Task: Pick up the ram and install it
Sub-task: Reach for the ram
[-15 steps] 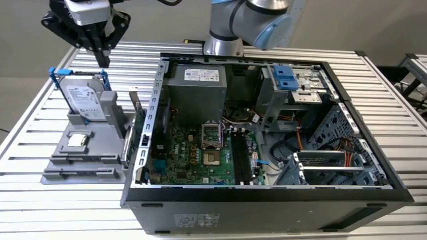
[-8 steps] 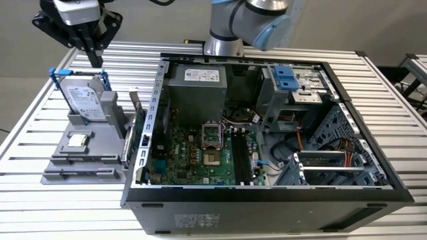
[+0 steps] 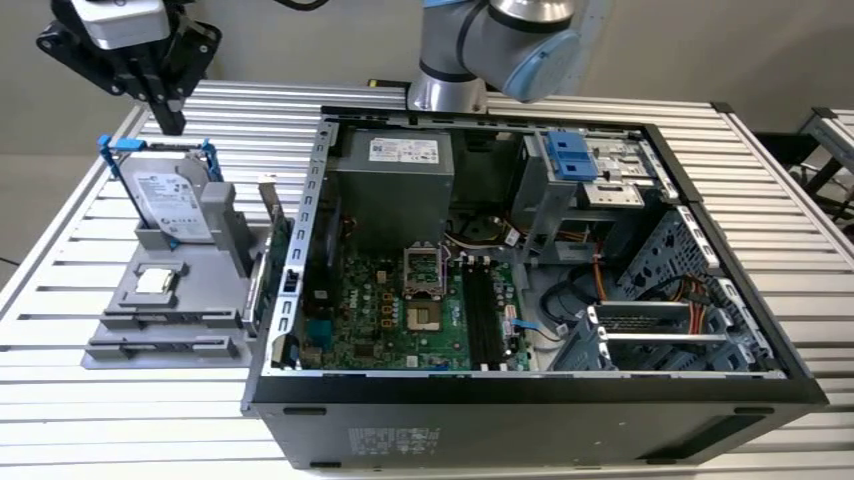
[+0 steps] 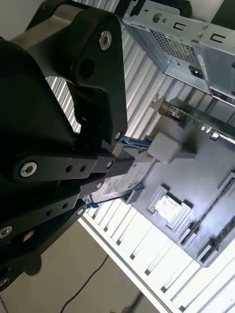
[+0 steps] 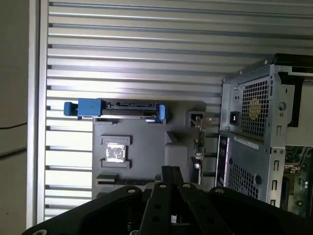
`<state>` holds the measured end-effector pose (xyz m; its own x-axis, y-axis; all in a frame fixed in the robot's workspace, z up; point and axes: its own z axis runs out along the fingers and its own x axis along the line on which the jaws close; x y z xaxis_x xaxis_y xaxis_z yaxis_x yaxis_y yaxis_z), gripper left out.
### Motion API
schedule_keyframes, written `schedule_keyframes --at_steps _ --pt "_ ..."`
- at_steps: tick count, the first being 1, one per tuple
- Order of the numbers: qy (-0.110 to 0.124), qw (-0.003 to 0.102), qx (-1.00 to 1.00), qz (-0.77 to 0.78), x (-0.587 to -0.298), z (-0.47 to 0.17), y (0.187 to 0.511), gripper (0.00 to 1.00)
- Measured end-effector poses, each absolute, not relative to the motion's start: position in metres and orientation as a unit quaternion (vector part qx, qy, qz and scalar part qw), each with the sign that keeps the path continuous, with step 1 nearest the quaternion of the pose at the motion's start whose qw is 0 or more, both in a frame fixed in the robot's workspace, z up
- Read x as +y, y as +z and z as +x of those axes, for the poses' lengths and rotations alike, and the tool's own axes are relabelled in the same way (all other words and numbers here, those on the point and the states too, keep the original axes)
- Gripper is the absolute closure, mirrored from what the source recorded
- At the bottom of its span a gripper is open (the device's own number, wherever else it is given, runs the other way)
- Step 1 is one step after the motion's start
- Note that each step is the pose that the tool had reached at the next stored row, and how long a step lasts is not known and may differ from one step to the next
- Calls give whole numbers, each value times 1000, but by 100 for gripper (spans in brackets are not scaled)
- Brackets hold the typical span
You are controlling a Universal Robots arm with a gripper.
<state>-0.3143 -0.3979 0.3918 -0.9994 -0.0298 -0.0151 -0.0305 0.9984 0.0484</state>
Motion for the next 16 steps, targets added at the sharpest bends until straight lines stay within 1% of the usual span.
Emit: schedule_keyframes --at_steps 16 --pt "24 7 1000 -15 -397 -359 391 100"
